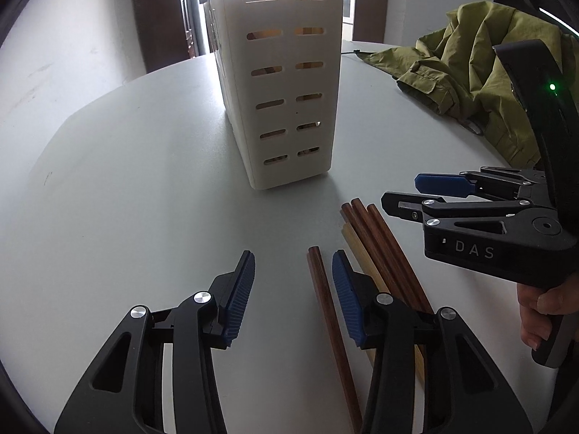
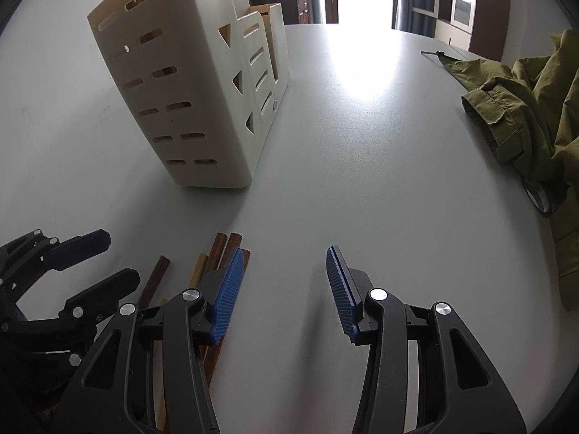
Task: Organize utensils
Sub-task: 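Withdraw both open tools and lower them toward the loose chopsticks, then grasp a brown chopstick with the left tool while the right tool grasps another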
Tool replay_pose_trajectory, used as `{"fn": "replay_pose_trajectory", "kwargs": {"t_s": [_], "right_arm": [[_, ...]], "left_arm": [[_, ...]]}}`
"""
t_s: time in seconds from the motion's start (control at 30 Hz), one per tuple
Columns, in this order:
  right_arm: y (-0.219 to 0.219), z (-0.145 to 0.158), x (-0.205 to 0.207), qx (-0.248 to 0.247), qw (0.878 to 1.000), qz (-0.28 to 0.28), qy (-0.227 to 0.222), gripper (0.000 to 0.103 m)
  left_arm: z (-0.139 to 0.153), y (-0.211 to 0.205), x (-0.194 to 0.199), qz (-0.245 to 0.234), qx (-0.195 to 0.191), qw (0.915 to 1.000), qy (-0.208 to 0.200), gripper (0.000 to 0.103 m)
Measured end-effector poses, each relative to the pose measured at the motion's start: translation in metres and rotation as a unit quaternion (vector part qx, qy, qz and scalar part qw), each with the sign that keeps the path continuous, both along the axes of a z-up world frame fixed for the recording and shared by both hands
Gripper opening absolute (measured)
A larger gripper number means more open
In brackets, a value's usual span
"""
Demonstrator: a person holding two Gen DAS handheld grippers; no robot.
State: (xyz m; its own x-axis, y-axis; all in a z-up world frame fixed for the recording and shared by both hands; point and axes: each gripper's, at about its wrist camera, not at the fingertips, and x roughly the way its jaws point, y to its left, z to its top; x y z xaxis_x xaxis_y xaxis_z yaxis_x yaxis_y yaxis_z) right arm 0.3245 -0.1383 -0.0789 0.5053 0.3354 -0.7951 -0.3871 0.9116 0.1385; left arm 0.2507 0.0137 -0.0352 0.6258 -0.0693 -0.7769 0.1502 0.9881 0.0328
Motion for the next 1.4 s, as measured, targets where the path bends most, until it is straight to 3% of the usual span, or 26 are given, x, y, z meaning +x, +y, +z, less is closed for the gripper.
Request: {"fn": "replay_pose_trajectory", "kwargs": {"t_s": [0.13, 0.5, 0.93, 1.1, 1.2, 1.37, 1.4], "right_arm": [[0.004, -0.004, -0.001, -0.004, 1.000, 0.005, 0.006, 0.042], [0.008, 0.002, -0.001, 0.000, 1.000, 0.020, 0.002, 0.042], [0.010, -0.004, 0.006, -0.028, 0.999, 0.024, 0.003, 0.042], [0.012, -0.004, 0.003, -0.049, 0.999, 0.022, -0.004, 0.032], [0.010, -0.004, 0.004, -0.050, 0.998, 0.023, -0.003, 0.028], [0.014, -0.004, 0.001, -0.052, 0.998, 0.039, -0.002, 0.014], [0.014, -0.004, 0.001, -0.053, 0.998, 0.041, -0.002, 0.014]], "left_arm": [[-0.005, -0.003, 0.002, -0.008, 0.005, 0.9999, 0.006, 0.043], [-0.007, -0.002, 0.003, -0.012, 0.006, 0.9998, 0.013, 0.042], [-0.013, -0.006, 0.009, -0.013, 0.006, 0.9996, 0.024, 0.042], [-0.014, -0.006, 0.010, -0.010, 0.002, 0.9997, 0.021, 0.041], [-0.014, -0.005, 0.012, -0.005, 0.002, 0.9998, 0.021, 0.034], [-0.013, -0.009, 0.020, 0.003, 0.010, 0.9995, 0.030, 0.011], [-0.013, -0.010, 0.021, 0.003, 0.014, 0.9994, 0.033, 0.010]]}}
